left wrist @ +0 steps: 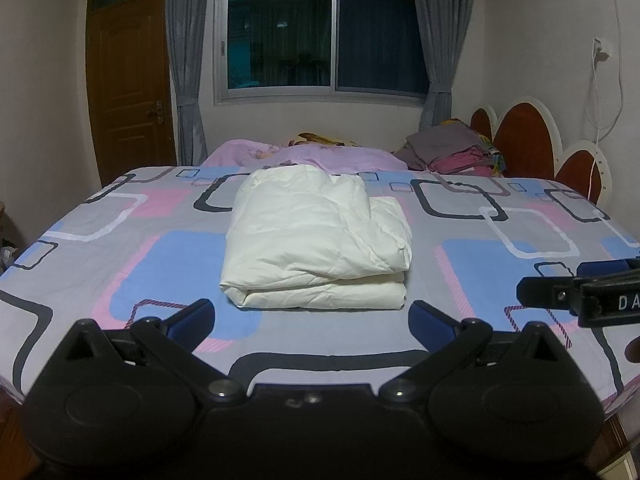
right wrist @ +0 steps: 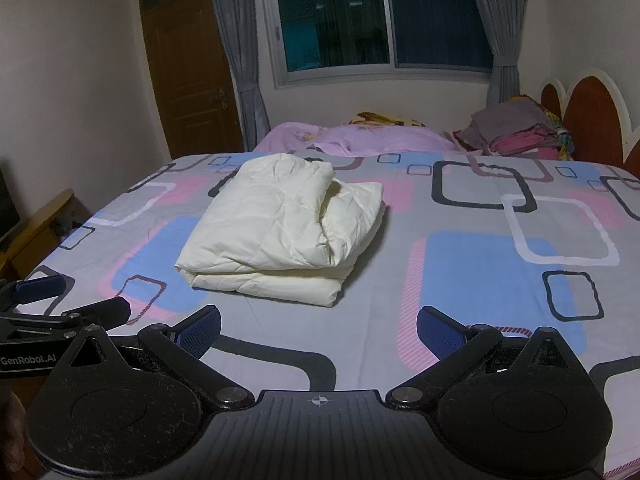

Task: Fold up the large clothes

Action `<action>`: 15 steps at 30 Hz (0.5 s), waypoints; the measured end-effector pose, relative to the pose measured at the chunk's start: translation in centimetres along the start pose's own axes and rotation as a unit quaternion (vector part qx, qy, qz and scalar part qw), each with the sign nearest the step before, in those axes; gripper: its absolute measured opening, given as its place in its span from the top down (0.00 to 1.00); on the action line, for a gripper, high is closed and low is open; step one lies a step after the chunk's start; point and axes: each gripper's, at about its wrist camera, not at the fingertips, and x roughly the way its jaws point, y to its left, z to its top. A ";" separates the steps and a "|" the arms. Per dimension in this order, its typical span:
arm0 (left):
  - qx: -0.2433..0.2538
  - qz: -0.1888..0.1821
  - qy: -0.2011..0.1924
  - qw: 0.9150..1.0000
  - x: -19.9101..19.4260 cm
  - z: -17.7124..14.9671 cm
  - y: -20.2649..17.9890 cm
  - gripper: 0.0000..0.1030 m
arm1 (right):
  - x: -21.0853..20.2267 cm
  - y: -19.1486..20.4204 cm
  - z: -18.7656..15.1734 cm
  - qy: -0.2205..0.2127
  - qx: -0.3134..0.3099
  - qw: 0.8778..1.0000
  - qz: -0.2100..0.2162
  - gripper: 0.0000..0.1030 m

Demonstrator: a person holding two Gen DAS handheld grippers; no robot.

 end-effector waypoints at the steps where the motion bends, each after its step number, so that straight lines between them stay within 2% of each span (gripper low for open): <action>1: 0.000 0.000 0.000 1.000 0.0 0.0 0.0 0.00 | 0.0 0.0 0.0 0.001 0.000 1.000 -0.001 0.00; 15: 0.002 -0.004 -0.001 1.000 0.3 0.1 0.3 0.00 | -0.1 -0.2 -0.1 0.002 0.000 1.000 0.000 0.00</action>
